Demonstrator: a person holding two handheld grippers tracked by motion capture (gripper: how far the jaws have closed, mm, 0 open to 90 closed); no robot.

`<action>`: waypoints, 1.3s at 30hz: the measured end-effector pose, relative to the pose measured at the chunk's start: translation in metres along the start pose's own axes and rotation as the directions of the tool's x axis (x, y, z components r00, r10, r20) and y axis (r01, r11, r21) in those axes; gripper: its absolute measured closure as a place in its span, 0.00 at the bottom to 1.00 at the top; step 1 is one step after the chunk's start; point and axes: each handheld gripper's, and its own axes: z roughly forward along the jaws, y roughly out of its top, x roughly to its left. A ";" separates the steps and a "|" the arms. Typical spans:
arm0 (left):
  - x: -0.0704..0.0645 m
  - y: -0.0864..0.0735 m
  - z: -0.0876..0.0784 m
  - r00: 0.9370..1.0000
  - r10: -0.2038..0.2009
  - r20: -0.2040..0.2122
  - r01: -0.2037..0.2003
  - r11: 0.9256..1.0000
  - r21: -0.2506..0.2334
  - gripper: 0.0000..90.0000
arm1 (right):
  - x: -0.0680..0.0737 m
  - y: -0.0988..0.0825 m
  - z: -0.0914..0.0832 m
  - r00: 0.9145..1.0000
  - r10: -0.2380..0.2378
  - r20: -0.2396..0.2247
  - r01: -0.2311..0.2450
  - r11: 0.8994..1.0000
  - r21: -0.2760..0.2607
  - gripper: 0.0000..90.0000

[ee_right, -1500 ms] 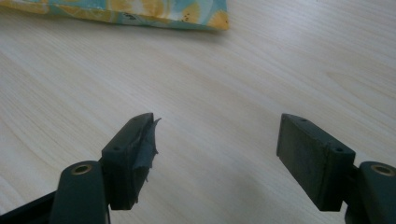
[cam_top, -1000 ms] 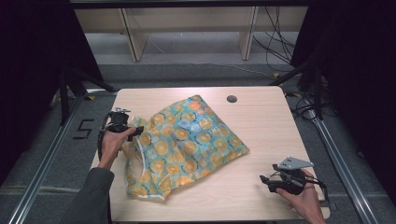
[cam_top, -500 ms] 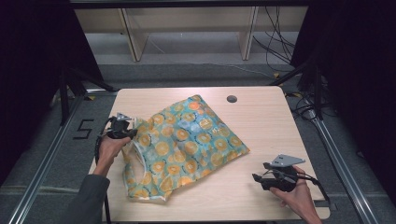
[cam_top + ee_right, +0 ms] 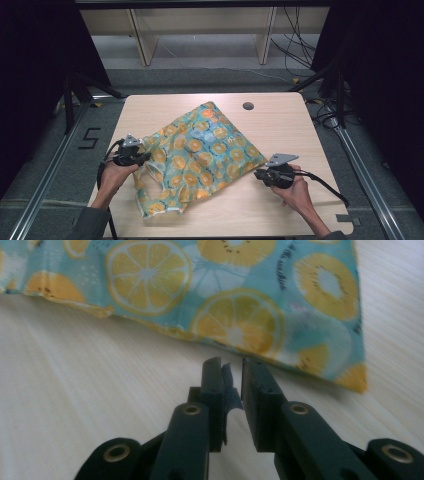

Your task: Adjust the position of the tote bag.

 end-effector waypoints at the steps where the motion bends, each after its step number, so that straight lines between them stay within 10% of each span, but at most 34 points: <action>1: -0.002 0.000 -0.001 1.000 0.005 0.001 -0.005 1.000 -0.003 0.98 | 0.001 0.003 0.005 1.000 -0.016 -0.007 0.017 1.000 0.009 0.92; 8: -0.010 -0.008 -0.008 0.999 0.021 0.031 -0.020 1.000 -0.010 0.99 | 0.007 0.025 0.033 0.997 -0.071 0.029 0.070 0.997 0.038 0.97; 14: -0.028 -0.015 -0.013 0.994 0.040 0.099 -0.038 0.999 -0.021 0.99 | -0.021 0.045 0.047 0.993 -0.059 0.103 0.051 0.995 0.081 0.99; 24: -0.088 -0.010 -0.005 0.960 0.093 0.263 -0.076 0.994 -0.075 0.98 | -0.068 0.087 0.064 0.989 0.013 0.145 -0.020 0.999 0.048 0.99; 39: -0.132 -0.014 -0.010 0.945 0.098 0.311 -0.057 0.989 -0.139 0.98 | -0.029 0.070 0.018 0.999 -0.029 0.027 0.031 0.997 -0.064 0.96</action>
